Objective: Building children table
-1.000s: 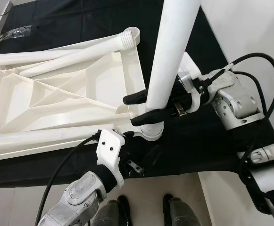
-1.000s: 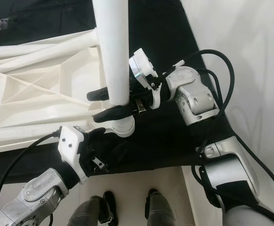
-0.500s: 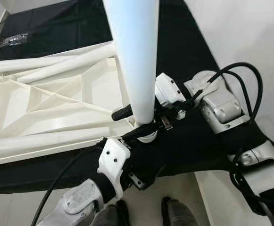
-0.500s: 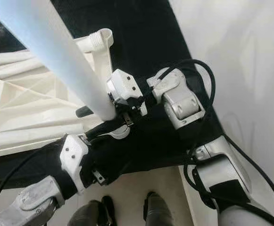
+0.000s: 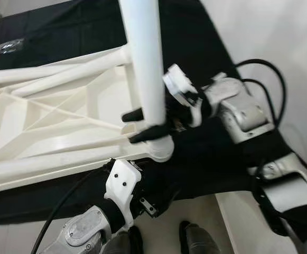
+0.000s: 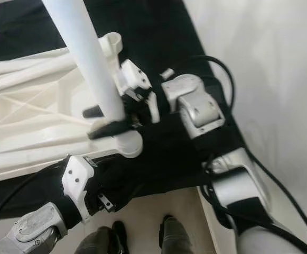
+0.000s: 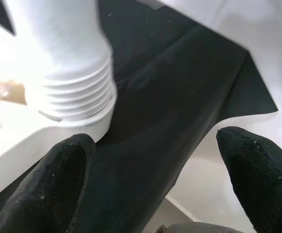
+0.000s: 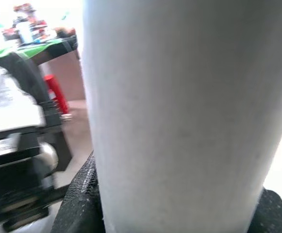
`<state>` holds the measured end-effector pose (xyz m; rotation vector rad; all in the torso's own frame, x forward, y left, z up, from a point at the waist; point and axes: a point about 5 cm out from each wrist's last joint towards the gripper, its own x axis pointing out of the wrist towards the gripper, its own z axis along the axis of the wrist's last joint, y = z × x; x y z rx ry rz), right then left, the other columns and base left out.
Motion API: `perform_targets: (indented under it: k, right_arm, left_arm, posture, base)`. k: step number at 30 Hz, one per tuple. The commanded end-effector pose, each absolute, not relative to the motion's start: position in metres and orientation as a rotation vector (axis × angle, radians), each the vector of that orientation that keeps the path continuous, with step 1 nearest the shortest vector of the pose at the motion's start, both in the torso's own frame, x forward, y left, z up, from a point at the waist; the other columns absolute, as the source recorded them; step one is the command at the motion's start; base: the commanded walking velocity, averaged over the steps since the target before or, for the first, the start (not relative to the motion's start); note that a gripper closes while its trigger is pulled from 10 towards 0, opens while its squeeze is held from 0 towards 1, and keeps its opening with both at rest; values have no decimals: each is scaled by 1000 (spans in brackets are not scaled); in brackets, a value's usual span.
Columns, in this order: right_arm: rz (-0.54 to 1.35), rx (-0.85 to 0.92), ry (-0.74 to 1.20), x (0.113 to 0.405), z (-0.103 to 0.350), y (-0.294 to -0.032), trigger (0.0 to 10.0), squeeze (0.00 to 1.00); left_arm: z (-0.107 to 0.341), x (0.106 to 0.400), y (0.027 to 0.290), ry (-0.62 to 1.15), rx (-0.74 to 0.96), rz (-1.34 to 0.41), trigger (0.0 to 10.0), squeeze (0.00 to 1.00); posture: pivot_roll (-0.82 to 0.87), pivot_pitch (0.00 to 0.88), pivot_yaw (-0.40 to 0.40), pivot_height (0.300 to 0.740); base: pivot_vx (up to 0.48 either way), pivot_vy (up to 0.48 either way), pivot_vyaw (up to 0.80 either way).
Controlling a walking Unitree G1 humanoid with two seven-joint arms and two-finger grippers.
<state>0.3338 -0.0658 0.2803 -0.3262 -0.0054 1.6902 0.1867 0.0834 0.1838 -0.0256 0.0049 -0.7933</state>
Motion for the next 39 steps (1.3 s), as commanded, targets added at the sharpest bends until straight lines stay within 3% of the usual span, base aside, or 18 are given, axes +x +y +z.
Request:
perform_targets:
  k: [1,11,17,20,25,39]
  right_arm:
    - [1546,-278,232,344,229,-74,10000,0]
    - [1478,-226,175,338,216,-78,10000,0]
    - [1640,-271,-7,310,212,-88,10000,0]
    - [1640,-271,-7,310,212,-88,10000,0]
    - [1793,-396,47,300,207,-96,10000,0]
    - [1941,-499,150,310,230,-93,10000,0]
  left_arm:
    - [181,182,85,30,-21,-798,10000,0]
    - [183,182,89,24,-7,-782,10000,0]
    - [184,186,92,12,16,-763,10000,0]
    - [184,186,92,12,16,-763,10000,0]
    - [184,187,93,11,21,-755,10000,0]
    - [184,184,92,12,21,-761,10000,0]
  posture:
    - [-28,351,80,740]
    - [-27,357,82,740]
    - [-29,356,87,740]
    - [-29,356,87,740]
    - [-27,354,89,740]
    - [-13,350,81,740]
  base:
    - [0,0,0]
    - [0,0,0]
    - [0,0,0]
    - [0,0,0]
    - [0,0,0]
    - [0,0,0]
